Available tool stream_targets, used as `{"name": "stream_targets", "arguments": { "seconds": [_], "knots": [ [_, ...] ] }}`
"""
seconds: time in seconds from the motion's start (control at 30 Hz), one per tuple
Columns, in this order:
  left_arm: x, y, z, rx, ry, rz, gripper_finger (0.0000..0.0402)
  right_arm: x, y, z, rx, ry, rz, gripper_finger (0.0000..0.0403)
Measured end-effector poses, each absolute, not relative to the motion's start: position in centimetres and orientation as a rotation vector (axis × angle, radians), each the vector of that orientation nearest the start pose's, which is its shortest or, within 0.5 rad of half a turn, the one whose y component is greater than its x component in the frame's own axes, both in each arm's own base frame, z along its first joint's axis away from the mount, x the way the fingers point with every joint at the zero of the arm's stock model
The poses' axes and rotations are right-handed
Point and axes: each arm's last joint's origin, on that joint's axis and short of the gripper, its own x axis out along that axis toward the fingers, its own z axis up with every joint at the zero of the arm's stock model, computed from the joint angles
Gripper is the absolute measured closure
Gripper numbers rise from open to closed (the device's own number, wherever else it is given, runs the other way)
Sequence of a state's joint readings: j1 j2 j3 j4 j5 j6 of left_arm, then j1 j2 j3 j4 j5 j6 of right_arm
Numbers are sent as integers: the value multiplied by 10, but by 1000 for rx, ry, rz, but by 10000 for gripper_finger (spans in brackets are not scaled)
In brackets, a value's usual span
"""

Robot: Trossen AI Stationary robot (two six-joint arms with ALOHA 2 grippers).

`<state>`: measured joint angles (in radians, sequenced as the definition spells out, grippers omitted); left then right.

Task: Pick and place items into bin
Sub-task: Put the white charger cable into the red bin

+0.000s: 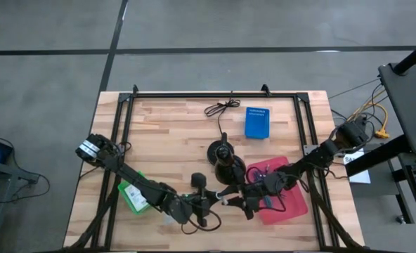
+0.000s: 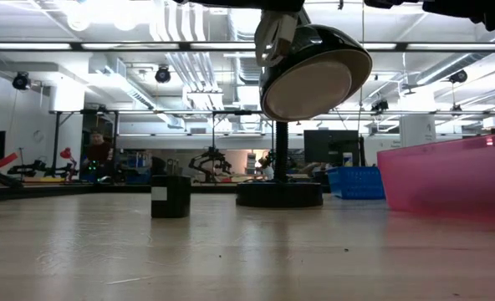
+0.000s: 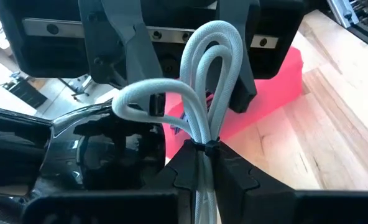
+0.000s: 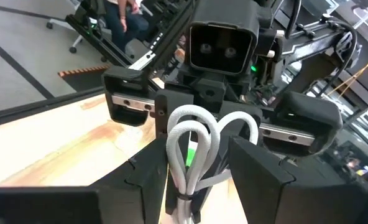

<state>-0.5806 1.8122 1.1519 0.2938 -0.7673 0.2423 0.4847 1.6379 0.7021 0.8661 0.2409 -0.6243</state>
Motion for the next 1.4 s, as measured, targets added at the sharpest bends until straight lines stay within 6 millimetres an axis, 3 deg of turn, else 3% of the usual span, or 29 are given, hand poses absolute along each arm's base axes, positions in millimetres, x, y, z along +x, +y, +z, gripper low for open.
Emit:
{"name": "stream_targets", "arguments": {
  "seconds": [0.43, 0.77, 1.1, 1.4],
  "knots": [
    [348, -194, 227, 447, 288, 139, 386, 292, 146, 199, -642, -14, 257, 277],
    [348, -194, 227, 442, 289, 136, 380, 292, 146, 198, -631, -10, 262, 378],
    [350, -193, 226, 439, 298, 77, 300, 290, 146, 201, -599, 9, 266, 387],
    [346, -193, 228, 455, 324, 60, 232, 272, 147, 210, -532, 158, 238, 389]
  ]
}}
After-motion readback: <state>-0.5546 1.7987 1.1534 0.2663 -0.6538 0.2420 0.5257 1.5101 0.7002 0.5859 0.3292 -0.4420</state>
